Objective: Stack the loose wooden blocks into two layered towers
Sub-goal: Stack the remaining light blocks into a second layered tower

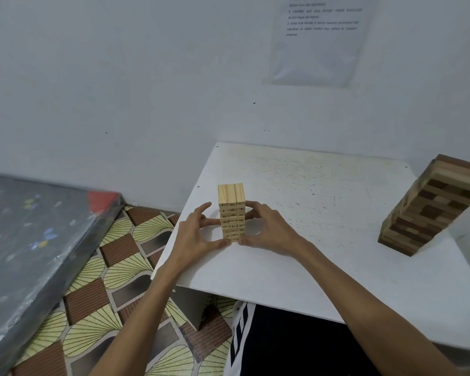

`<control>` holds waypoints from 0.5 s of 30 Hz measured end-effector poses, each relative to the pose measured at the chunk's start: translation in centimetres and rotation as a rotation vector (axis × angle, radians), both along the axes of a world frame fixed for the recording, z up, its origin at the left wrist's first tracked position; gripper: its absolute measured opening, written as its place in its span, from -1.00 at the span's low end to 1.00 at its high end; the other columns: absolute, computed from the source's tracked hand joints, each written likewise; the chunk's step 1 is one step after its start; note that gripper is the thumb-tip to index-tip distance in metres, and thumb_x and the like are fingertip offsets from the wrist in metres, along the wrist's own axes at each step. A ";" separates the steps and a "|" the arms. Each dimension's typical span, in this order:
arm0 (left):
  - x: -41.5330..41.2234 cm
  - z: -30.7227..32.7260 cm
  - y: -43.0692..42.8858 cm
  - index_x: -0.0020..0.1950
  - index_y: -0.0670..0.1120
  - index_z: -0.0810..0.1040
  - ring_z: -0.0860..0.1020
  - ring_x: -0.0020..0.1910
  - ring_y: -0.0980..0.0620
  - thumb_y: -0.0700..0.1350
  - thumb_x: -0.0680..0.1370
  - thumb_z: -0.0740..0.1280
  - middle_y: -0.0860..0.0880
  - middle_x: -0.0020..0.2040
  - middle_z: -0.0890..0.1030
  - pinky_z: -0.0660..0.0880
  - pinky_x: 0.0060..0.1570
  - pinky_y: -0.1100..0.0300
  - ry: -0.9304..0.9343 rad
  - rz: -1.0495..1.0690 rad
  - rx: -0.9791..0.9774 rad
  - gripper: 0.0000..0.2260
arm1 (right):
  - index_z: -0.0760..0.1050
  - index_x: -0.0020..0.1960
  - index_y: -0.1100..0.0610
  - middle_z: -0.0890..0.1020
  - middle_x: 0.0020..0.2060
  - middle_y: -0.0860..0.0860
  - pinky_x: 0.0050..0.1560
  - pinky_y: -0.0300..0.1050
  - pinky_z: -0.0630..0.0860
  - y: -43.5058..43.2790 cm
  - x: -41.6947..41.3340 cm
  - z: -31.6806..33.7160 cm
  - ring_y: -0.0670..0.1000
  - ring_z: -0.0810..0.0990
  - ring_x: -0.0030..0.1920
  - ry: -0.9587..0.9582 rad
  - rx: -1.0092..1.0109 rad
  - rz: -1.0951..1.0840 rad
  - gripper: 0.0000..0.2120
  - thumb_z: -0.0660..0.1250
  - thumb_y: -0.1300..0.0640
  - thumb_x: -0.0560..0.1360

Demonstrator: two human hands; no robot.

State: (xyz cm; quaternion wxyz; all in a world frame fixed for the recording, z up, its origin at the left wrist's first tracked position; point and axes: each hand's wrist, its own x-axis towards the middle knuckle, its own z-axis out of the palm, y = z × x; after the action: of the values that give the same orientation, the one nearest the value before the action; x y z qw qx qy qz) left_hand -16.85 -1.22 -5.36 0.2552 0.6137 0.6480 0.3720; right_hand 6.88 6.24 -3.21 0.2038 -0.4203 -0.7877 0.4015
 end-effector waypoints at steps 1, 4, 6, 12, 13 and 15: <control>0.3 0.1 0.7 0.54 0.13 0.27 0.55 0.29 0.22 0.26 0.24 0.64 0.39 0.10 0.64 0.41 0.38 -0.16 0.002 -0.016 -0.002 -0.03 | 0.28 0.55 -0.12 0.60 0.10 -0.31 0.32 -0.04 0.44 0.3 0.4 0.0 -0.22 0.50 0.29 0.002 0.001 -0.013 -0.12 0.63 -0.10 0.34; 1.4 0.3 2.8 0.53 0.17 0.27 0.53 0.30 0.22 0.27 0.26 0.63 0.51 0.12 0.56 0.42 0.37 -0.15 0.023 -0.063 0.002 -0.06 | 0.29 0.54 -0.14 0.61 0.10 -0.30 0.29 -0.06 0.47 1.6 1.5 0.0 -0.24 0.51 0.27 0.002 0.017 -0.059 -0.12 0.64 -0.11 0.33; 2.2 0.5 4.3 0.51 0.18 0.29 0.54 0.30 0.20 0.26 0.25 0.64 0.47 0.12 0.59 0.44 0.35 -0.12 0.016 -0.080 0.007 -0.08 | 0.29 0.53 -0.15 0.62 0.11 -0.29 0.27 -0.07 0.49 2.6 2.3 0.1 -0.25 0.52 0.26 0.004 0.028 -0.086 -0.11 0.64 -0.12 0.32; 4.0 0.6 9.5 0.46 0.21 0.32 0.55 0.29 0.20 0.23 0.26 0.64 0.39 0.09 0.64 0.47 0.32 -0.08 -0.013 -0.136 0.007 -0.14 | 0.29 0.54 -0.11 0.62 0.17 -0.23 0.24 -0.08 0.52 6.0 4.1 -0.1 -0.21 0.54 0.26 0.009 0.046 -0.169 -0.09 0.66 -0.13 0.31; 4.1 0.5 10.5 0.45 0.21 0.32 0.54 0.29 0.20 0.22 0.25 0.65 0.40 0.09 0.64 0.46 0.33 -0.07 -0.013 -0.146 0.006 -0.14 | 0.29 0.54 -0.10 0.63 0.19 -0.21 0.24 -0.09 0.52 6.7 4.3 -0.2 -0.21 0.54 0.26 0.013 0.047 -0.180 -0.09 0.66 -0.13 0.31; 4.3 0.4 12.3 0.45 0.23 0.31 0.53 0.30 0.21 0.24 0.25 0.64 0.39 0.11 0.64 0.44 0.35 -0.08 -0.017 -0.172 -0.002 -0.14 | 0.30 0.55 -0.08 0.63 0.22 -0.18 0.25 -0.10 0.51 8.0 4.7 -0.3 -0.21 0.54 0.27 0.019 0.046 -0.205 -0.08 0.66 -0.12 0.31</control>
State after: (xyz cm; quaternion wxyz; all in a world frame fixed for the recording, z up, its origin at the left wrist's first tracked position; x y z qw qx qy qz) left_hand -12.52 11.03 -4.96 0.2922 0.6638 0.5910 0.3533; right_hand 11.58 14.28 -3.50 0.2609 -0.4899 -0.7478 0.3643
